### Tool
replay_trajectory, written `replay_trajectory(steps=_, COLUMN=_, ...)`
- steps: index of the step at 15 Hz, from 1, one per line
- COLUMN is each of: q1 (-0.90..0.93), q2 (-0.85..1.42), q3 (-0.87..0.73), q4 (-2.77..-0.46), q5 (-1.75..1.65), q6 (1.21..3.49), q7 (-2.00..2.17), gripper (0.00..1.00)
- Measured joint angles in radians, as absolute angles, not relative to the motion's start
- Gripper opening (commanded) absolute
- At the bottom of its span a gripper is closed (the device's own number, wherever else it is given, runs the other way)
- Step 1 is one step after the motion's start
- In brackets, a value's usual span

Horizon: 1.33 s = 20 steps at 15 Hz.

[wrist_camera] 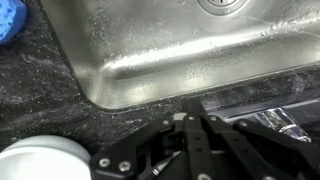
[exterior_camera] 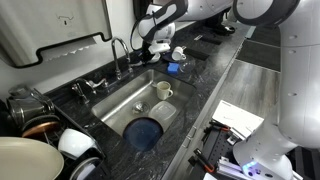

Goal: Push the faucet handle on the right to close the faucet

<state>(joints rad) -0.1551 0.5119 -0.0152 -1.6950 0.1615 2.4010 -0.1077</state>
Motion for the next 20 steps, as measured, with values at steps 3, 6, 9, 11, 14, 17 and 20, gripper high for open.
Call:
replay_trajectory(steps=3, q1=-0.145, q2=0.549, q3=-0.015, q4=-1.676, q5=0.16, q6=2.476, q7=-0.084, gripper=0.0)
replay_trajectory(steps=6, q1=-0.131, q2=0.583, q3=-0.02, q4=-1.652, q5=0.145, q6=2.565, q7=-0.044, gripper=0.0)
replay_trajectory(steps=9, q1=-0.11, q2=0.611, q3=-0.041, q4=-1.631, q5=0.104, q6=2.644, q7=0.018, gripper=0.0)
replay_trajectory(steps=11, q1=-0.093, q2=0.624, q3=-0.06, q4=-1.619, q5=0.078, q6=2.671, q7=0.062, gripper=0.0)
replay_trajectory(steps=14, q1=-0.069, q2=0.642, q3=-0.09, q4=-1.59, q5=0.049, q6=2.688, q7=0.121, gripper=0.0)
replay_trajectory(steps=17, q1=-0.057, q2=0.666, q3=-0.126, q4=-1.562, q5=0.029, q6=2.701, q7=0.158, gripper=0.0)
replay_trajectory(steps=20, q1=-0.062, q2=0.691, q3=-0.149, q4=-1.544, q5=0.026, q6=2.708, q7=0.167, gripper=0.0)
